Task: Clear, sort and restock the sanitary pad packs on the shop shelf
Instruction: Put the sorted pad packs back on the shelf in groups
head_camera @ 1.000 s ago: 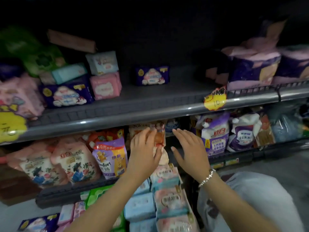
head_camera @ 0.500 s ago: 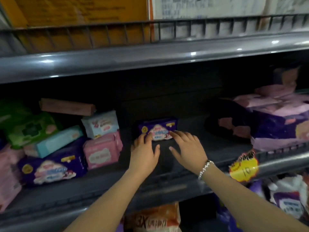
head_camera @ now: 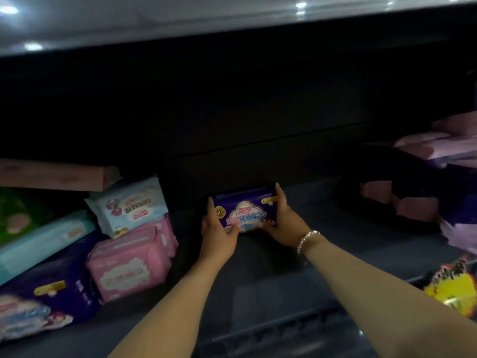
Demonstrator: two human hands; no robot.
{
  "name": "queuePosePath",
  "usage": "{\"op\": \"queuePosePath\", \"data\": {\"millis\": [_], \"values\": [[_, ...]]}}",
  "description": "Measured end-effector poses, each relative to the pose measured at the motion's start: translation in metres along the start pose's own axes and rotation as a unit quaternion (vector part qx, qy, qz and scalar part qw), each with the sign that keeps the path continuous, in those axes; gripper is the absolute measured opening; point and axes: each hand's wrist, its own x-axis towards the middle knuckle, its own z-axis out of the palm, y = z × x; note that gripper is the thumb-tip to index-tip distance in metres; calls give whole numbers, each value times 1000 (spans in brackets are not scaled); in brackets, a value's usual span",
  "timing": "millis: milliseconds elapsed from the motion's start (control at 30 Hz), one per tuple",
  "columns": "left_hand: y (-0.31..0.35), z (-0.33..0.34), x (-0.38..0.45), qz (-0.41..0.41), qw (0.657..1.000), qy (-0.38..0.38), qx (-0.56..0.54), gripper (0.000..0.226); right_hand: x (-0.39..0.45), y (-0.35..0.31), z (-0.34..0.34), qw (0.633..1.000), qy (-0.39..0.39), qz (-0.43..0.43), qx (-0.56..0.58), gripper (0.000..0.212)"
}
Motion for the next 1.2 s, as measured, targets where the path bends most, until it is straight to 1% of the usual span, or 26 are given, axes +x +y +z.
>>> {"op": "queuePosePath", "data": {"millis": [67,200,267,333,400,467,533,567,633,667,700,767,833,900,967,1033,1100,1200], "values": [[2,-4,-1,-14,999,18,-24,95,-4,-1,-4,1000,28,8,-7,111],[10,-26,-18,-32,999,37,-14,104,-27,-12,-13,997,72,-7,21,99],[11,-39,-31,-32,998,55,-27,105,-40,-23,-16,992,113,-20,52,87],[11,-55,-44,-28,995,80,-45,103,-59,-37,-18,983,152,-37,93,66],[7,-69,-58,-27,993,86,-81,100,-83,-51,-18,970,175,-63,156,55],[3,-83,-74,-31,989,73,-125,96,-109,-66,-15,957,155,-75,235,58],[-2,-99,-90,-42,988,55,-137,90,-133,-80,-9,947,121,-71,290,64],[-5,-106,-95,-43,988,43,-145,82,-143,-84,-5,941,120,-61,312,65],[-9,-122,-105,-38,988,20,-148,57,-160,-87,7,919,156,-36,359,66],[-12,-129,-108,-40,989,18,-142,52,-168,-89,13,906,178,-18,383,67],[-17,-134,-108,-49,989,29,-133,52,-174,-91,20,895,194,0,402,68],[-30,-145,-102,-65,991,84,-87,59,-181,-95,30,881,220,24,419,70],[-44,-153,-92,-72,987,142,6,63,-181,-101,35,880,233,28,412,74],[-53,-159,-84,-87,977,169,100,64,-175,-103,38,878,242,21,413,76],[-57,-161,-77,-82,968,157,178,65,-168,-105,42,879,242,16,410,74],[-55,-160,-69,-55,958,121,256,65,-163,-105,46,883,237,27,405,74],[-53,-161,-59,-41,940,81,329,68,-160,-102,49,881,241,38,406,74],[-48,-167,-49,-47,910,33,410,75,-158,-102,46,879,243,52,407,69]]}}
